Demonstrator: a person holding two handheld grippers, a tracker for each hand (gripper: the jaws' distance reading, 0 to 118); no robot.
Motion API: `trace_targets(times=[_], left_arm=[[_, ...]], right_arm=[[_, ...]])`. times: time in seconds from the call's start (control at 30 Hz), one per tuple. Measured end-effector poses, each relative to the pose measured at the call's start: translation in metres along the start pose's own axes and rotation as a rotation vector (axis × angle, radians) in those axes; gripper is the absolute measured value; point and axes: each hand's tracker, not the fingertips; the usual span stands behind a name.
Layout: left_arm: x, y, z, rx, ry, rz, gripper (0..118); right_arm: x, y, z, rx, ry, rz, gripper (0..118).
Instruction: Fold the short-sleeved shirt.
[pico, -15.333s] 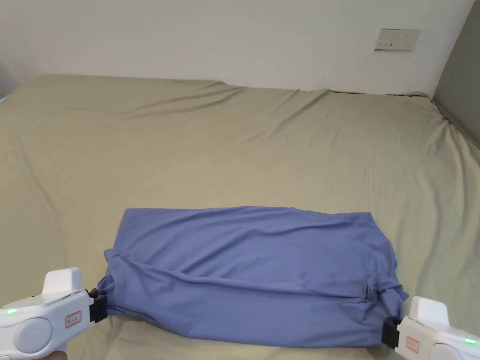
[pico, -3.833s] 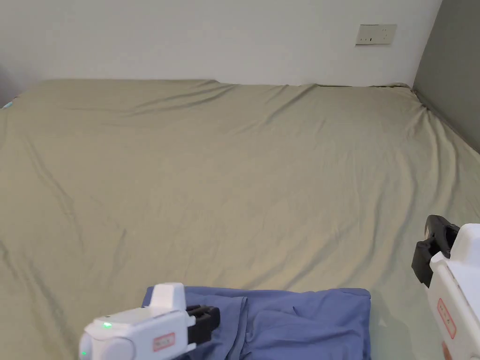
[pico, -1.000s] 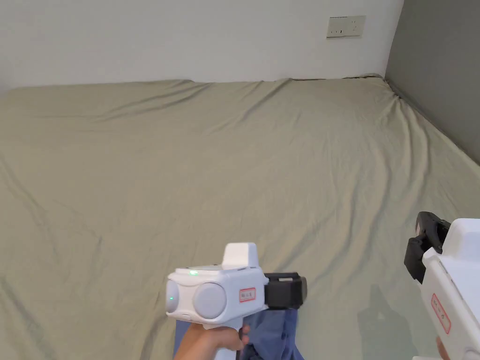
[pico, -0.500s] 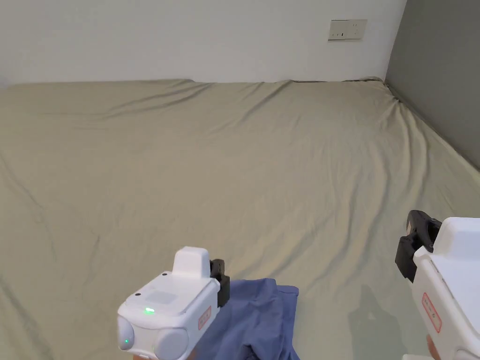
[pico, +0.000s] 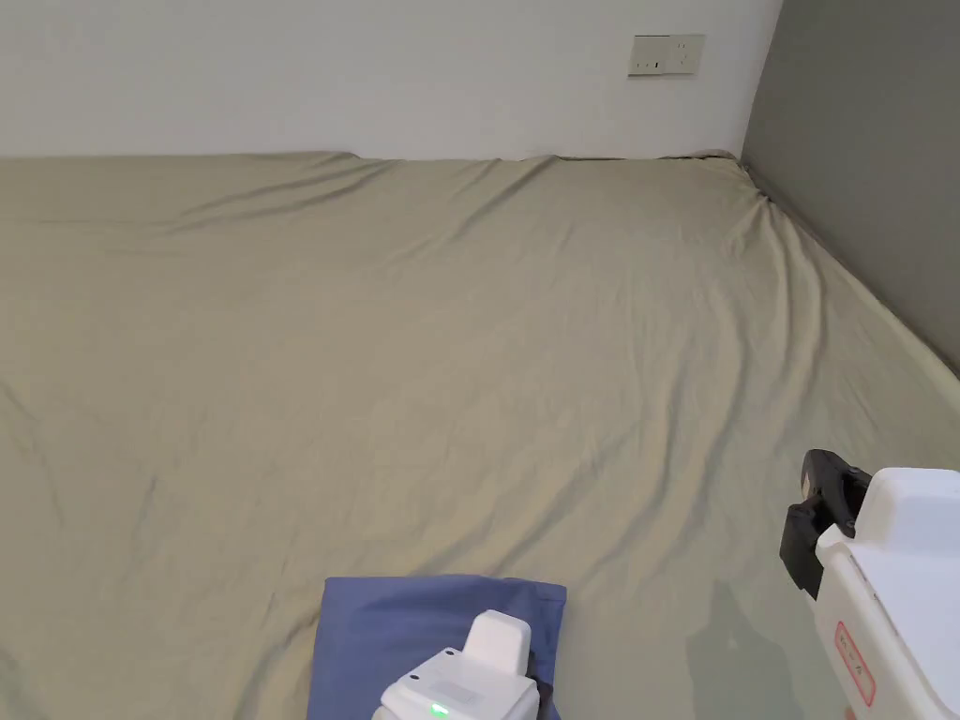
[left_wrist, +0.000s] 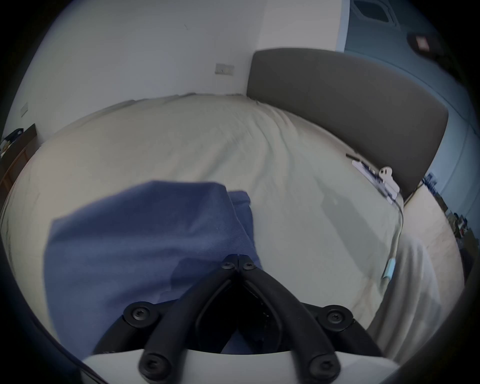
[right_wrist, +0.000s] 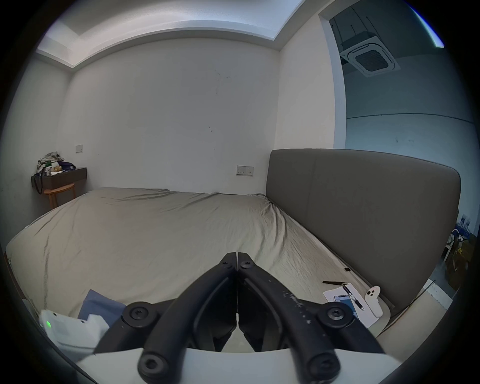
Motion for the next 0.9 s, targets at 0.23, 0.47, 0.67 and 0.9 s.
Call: trace_targets(times=[0.23,0.47,0.67,0.9], left_arm=[[0.005,0.0,0.003,0.003,0.018,-0.042,0],[-0.009,0.047,0.096,0.301,0.015,-0.056,0],[-0.033,0.089,0.174,0.505,0.136,-0.12,0],[-0.083,0.112,0.235,0.665,0.312,-0.087,0]], right_arm=[[0.005,0.001,0.005,0.0,-0.011,-0.004,3],[-0.01,0.014,0.016,0.048,0.014,-0.017,3],[-0.031,0.03,0.025,0.106,0.046,-0.026,3],[-0.054,0.045,0.032,0.165,0.078,-0.025,3]])
